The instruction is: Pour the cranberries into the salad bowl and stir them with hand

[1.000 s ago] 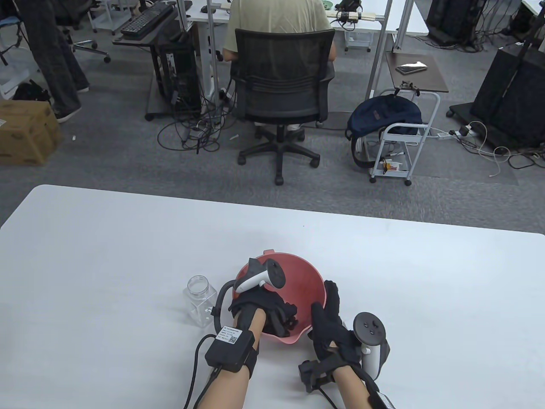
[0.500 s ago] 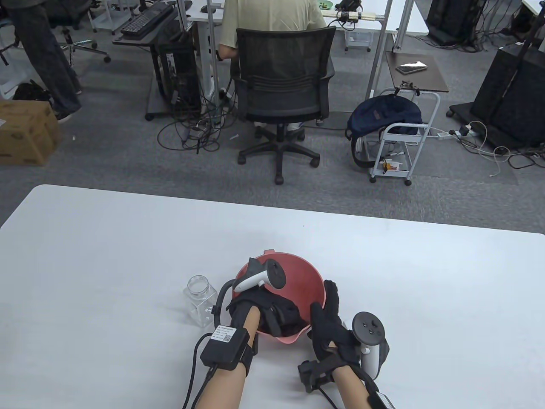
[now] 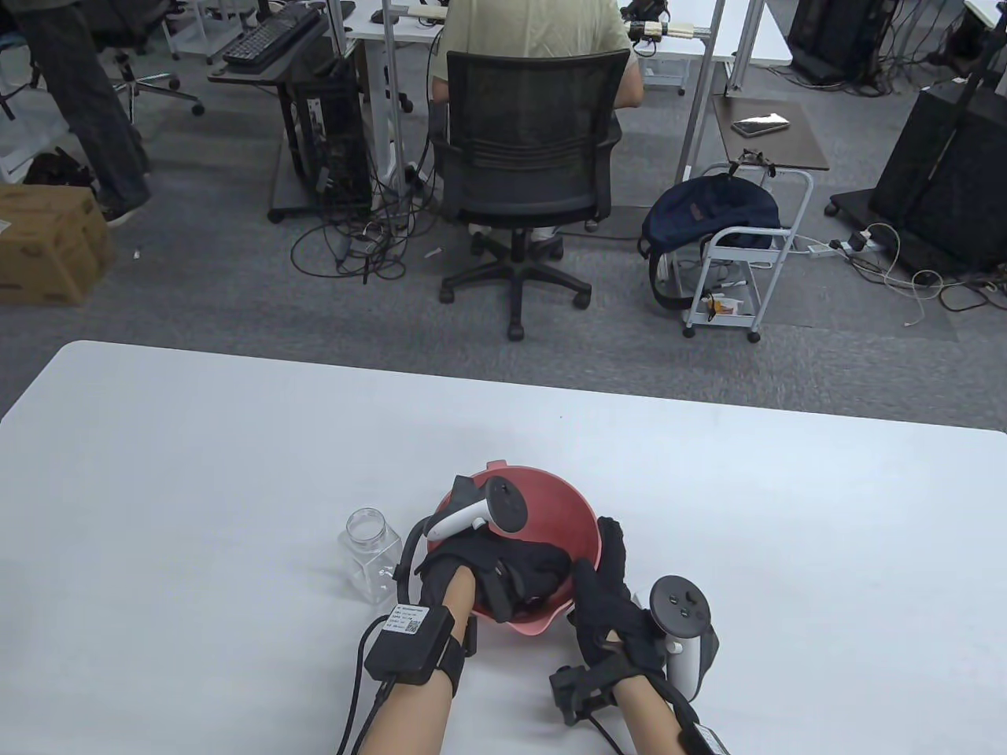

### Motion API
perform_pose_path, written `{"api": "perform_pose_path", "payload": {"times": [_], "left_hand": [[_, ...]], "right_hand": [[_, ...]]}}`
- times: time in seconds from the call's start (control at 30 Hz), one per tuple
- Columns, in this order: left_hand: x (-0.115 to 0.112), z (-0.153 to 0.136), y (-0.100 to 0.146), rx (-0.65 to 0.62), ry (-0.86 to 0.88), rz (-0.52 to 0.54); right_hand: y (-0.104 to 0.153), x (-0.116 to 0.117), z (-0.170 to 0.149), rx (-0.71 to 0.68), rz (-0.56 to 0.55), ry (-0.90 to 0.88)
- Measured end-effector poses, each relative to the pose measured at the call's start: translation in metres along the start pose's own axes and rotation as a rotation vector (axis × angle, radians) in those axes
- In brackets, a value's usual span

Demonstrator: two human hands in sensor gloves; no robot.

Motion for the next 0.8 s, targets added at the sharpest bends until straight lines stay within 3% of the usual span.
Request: {"api": "perform_pose_path", "payload": {"times": [0.37, 0.8], "left_hand": [[0.0000, -0.0005, -0.0002, -0.001, 0.016, -0.005], [-0.0023, -0.0063, -0.0019, 0.090, 0.019, -0.042]], "right_hand": [[0.0000, 0.0000, -0.0005, 0.008, 0.002, -0.010], [0.0000, -0.0015, -0.0010, 0.019, 0.002, -0.023]]}}
Point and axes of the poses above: the tracker on the back of each hand, its own z axis roughly to the thumb side, its own y axis roughly from the fingertips to the wrist, x = y × z, the point moved 5 cm from there along -y, roughly from the wrist to the fingertips, and after that the axes turned 3 degrees about -x, right-handed, at the moved point
